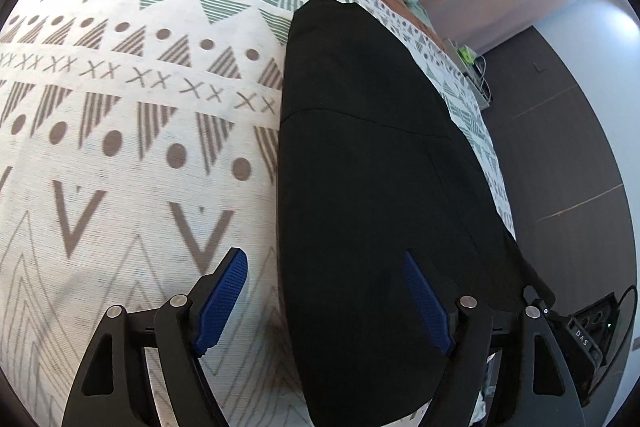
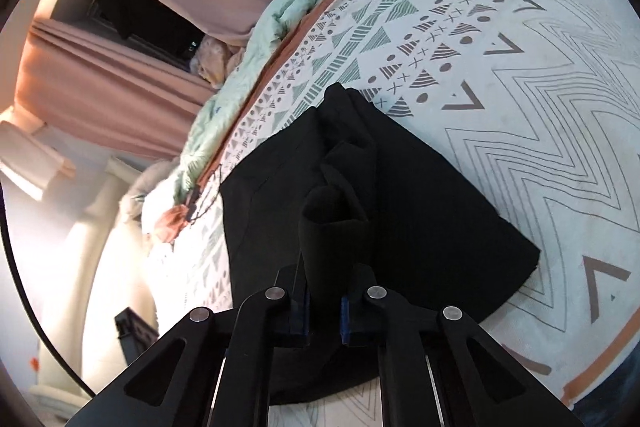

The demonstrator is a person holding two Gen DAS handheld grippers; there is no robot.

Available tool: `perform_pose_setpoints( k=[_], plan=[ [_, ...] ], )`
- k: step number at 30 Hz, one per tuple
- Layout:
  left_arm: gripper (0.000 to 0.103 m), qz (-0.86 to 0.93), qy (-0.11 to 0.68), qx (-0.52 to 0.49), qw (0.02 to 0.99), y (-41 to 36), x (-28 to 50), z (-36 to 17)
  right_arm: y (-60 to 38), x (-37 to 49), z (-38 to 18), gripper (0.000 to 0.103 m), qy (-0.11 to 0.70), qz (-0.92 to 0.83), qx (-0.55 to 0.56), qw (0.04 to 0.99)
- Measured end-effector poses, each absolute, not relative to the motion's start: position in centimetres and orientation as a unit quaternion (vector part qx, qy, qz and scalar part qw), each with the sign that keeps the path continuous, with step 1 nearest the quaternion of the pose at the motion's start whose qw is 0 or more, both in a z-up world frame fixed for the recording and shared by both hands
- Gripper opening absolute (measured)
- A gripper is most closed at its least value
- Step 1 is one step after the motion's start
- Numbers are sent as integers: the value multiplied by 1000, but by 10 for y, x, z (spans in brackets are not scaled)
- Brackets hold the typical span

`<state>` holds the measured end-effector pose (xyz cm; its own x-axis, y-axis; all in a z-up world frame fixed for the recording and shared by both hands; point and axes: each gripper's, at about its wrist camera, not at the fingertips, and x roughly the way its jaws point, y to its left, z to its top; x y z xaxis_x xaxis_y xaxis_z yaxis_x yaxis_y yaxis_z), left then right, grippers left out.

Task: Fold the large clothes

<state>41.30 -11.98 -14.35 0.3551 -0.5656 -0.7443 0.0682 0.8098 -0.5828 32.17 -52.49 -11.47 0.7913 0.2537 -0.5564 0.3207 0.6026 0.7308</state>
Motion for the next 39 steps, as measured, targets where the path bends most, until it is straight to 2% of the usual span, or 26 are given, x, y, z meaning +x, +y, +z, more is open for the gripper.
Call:
perform_pose_setpoints(
  k=[2,4,9,16,32,34,36,38,39],
  plan=[
    [76,-200,534,-223,791,-126,412,-144,-533,316,-116,10,317,-22,451,834],
    [64,-202,540,-219,787,-131,412,-146,-543,311,-120,9,312,-23,459,831],
    [49,-232,544,-231,772,-142,413,-148,-564,305,-143,9,319,-18,485,814],
    [49,-230,552,-209,774,-156,414,-143,-581,292,-179,8,324,-2,514,794],
    [49,-216,552,-192,782,-180,407,-141,-606,298,-207,9,333,13,528,781],
    [49,-207,550,-195,785,-176,409,-141,-608,294,-201,15,345,11,526,777],
    [51,-191,546,-196,792,-170,413,-141,-609,289,-183,29,348,3,497,795],
    [53,-181,549,-209,789,-164,417,-143,-613,285,-167,58,351,-11,463,814],
    [53,-179,549,-218,787,-160,419,-143,-617,285,-160,63,349,-12,453,820]
  ],
)
